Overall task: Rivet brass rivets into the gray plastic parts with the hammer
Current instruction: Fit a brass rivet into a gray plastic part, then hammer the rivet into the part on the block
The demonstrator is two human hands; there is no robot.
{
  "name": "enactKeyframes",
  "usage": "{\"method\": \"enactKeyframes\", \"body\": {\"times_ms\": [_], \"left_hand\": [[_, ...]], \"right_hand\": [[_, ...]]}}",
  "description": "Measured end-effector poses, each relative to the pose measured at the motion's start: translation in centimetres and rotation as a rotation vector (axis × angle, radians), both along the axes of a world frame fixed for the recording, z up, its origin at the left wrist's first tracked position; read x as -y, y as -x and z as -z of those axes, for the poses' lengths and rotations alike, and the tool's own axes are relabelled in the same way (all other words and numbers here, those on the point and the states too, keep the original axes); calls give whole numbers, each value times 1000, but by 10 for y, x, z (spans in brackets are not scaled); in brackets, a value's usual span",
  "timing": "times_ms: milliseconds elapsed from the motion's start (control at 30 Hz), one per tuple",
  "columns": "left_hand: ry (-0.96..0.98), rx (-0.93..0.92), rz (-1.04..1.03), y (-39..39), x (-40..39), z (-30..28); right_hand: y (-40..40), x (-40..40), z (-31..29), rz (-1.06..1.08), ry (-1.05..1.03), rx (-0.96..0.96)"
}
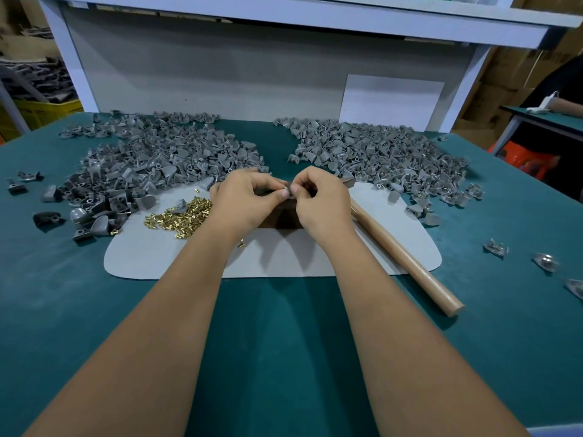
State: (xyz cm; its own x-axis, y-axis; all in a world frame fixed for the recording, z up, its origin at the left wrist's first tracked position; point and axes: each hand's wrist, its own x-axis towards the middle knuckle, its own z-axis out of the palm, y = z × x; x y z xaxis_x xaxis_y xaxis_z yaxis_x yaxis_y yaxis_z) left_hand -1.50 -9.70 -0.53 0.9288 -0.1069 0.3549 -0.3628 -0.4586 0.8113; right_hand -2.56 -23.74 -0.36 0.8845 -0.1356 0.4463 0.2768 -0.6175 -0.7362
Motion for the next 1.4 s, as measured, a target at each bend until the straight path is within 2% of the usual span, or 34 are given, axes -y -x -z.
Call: {"method": "enactKeyframes", "body": {"times_ms": [67,133,200,267,300,367,433,500,567,733,900,1000,1100,1167,1300,1400], "left_hand": [[-24,14,-12,1,0,0],[-18,9,-12,0,0,1],[3,-2,-21,0,1,3],[6,0,-42,0,3,5],[-1,5,-57,0,3,6],[-18,17,-85,-1,4,7],[-15,12,-93,-1,4,7],[20,-11,-75,0,4,6],[49,-45,-48,0,3,5],[27,-131,-11,-4,1,0],[11,-127,-44,-1,2,0],[48,-116,-72,2,5,4],[52,-91,-145,4,9,9],[49,-53,-199,7,12,11],[12,45,-293,12,16,12],[32,62,-288,11,17,15]], "right_hand": [[3,1,-2,-24,-8,-23],[7,5,-10,-33,-108,-36],[10,14,-19,63,-262,-24],[16,30,-25,236,-321,-32],[21,40,-25,324,-246,-64],[32,60,-21,473,126,-206],[44,69,-16,482,414,-401],[51,67,-11,435,575,-503],[53,61,-11,403,656,-513],[47,55,-20,401,538,-572],[52,56,-28,461,582,-394],[60,61,-33,475,531,-256],[72,61,-34,399,429,-109],[80,60,-36,351,425,-92],[82,54,-39,370,607,-134],[85,46,-36,378,599,-95]]}}
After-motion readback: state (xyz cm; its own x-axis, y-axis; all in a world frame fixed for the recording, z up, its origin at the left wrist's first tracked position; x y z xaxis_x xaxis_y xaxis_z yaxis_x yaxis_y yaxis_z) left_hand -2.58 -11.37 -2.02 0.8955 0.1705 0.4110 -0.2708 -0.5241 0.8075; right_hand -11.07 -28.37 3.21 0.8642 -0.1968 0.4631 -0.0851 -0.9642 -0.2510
